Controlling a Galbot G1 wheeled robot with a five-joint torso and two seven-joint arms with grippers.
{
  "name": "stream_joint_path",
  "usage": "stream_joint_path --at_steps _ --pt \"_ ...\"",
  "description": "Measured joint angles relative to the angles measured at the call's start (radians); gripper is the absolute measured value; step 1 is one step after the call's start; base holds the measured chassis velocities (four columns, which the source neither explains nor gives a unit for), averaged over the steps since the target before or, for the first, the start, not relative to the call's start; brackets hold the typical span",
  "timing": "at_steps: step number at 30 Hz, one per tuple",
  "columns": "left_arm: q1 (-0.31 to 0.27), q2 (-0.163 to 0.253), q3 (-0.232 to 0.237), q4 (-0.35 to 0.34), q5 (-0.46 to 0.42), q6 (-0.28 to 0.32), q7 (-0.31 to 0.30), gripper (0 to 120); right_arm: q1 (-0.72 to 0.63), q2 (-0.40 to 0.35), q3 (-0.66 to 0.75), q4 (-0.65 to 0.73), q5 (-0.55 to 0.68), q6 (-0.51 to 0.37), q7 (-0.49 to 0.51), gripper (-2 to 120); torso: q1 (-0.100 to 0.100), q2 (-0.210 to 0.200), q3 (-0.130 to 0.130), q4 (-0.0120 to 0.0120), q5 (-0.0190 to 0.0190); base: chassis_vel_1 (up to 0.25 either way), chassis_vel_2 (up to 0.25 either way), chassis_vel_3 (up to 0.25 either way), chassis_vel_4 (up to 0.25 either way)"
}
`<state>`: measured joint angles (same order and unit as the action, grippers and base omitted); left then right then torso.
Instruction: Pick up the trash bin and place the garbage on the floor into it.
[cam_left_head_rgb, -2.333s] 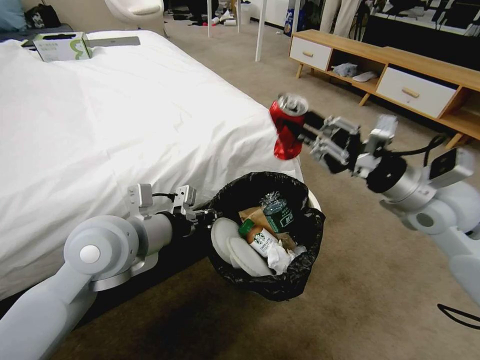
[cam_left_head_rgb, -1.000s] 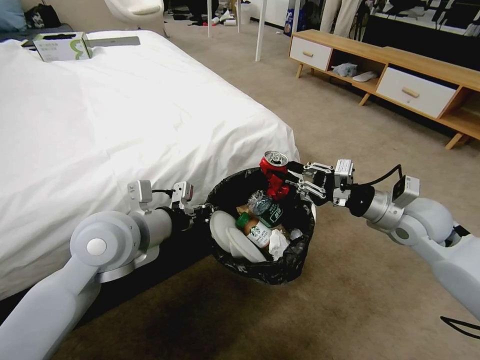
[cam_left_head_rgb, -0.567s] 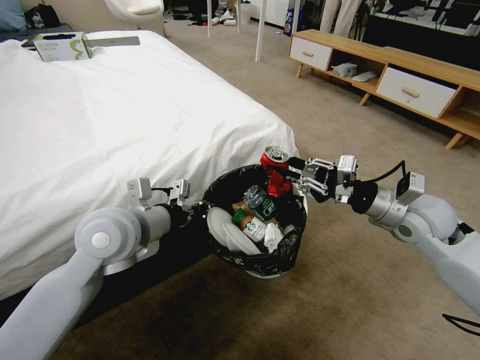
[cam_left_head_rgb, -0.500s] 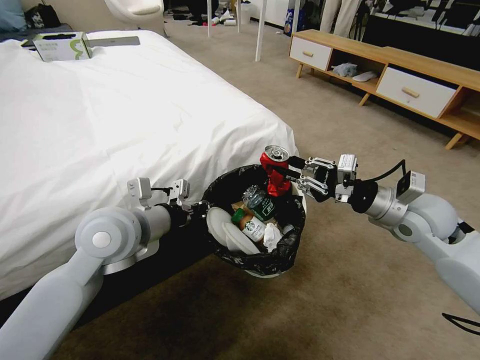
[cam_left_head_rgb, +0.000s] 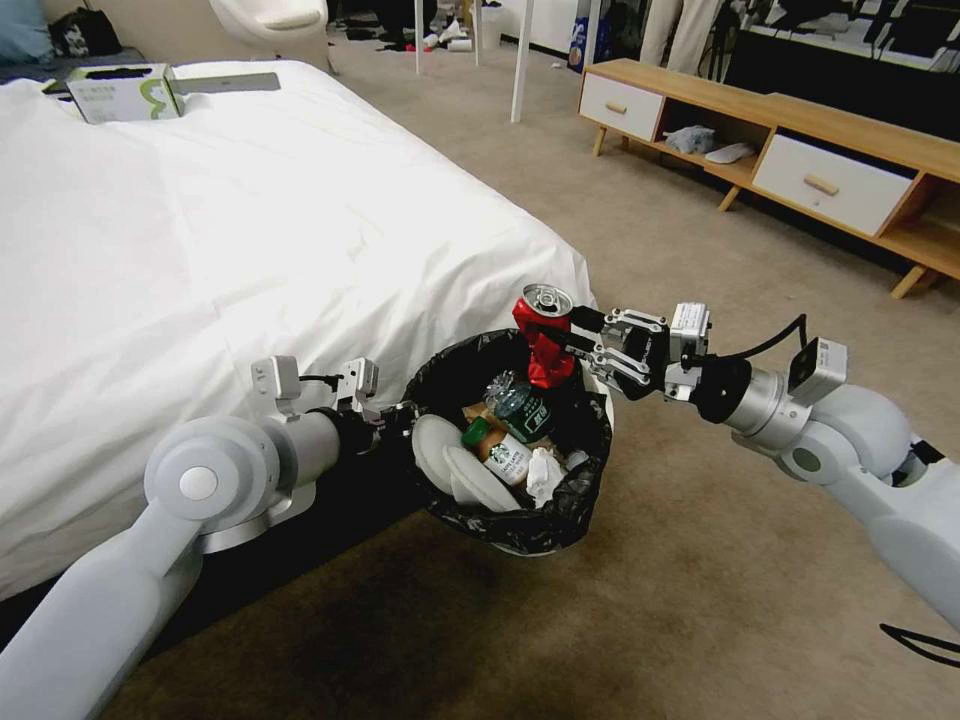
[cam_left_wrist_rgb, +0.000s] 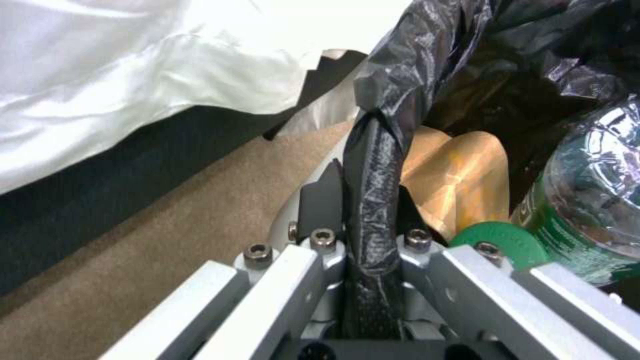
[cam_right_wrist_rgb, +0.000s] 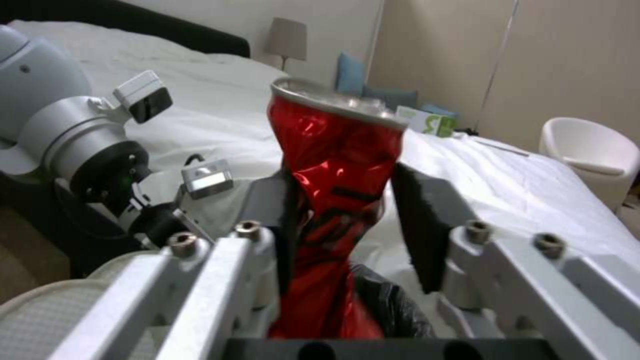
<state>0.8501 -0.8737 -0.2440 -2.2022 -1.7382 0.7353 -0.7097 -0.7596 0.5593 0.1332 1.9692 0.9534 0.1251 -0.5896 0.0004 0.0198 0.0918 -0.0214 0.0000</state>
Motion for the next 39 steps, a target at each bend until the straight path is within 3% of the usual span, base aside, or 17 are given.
stream_joint_path --at_steps 2,4,6,15,34,38,39 --pt "0.002 -0.003 0.0 -0.003 0.0 0.0 0.0 2 -0.001 -0.001 0.0 0.001 -0.001 0.0 0.002 53 0.0 0.0 0.0 0.0 0.0 0.0 0.0 0.0 0.0" --pt "0.002 -0.003 0.0 -0.003 0.0 0.0 0.0 2 -0.001 -0.001 0.0 0.002 -0.001 0.0 0.002 56 0.0 0.0 0.0 0.0 0.0 0.0 0.0 0.0 0.0" --pt "0.005 -0.004 0.0 -0.006 0.0 0.0 0.0 2 -0.003 -0.002 0.0 0.004 -0.002 0.0 0.007 69 0.0 0.0 0.0 -0.0001 0.0 0.0 0.0 0.0 0.0" --pt "0.009 -0.005 -0.004 -0.011 0.003 0.0 0.0 2 -0.002 -0.004 0.0 0.001 -0.002 0.0 0.015 98 0.0 0.0 0.0 0.0 0.0 0.0 0.0 0.0 0.0" --pt "0.014 -0.012 -0.014 -0.007 0.02 0.0 0.001 2 -0.003 -0.006 0.037 0.001 -0.002 0.003 0.024 100 0.0 0.0 0.0 0.0 0.0 0.0 0.0 0.0 0.0" --pt "0.015 -0.01 -0.014 -0.017 0.021 0.0 0.003 2 0.001 -0.002 0.093 -0.002 -0.029 -0.015 0.117 100 0.0 0.0 0.0 0.0001 0.0001 0.0 0.0 0.0 0.0" --pt "0.016 -0.009 -0.014 -0.024 0.024 0.0 0.008 2 0.001 -0.001 0.124 -0.003 -0.064 -0.048 0.206 100 0.0 0.0 0.0 0.0 0.0 0.0 0.0 0.0 0.0"
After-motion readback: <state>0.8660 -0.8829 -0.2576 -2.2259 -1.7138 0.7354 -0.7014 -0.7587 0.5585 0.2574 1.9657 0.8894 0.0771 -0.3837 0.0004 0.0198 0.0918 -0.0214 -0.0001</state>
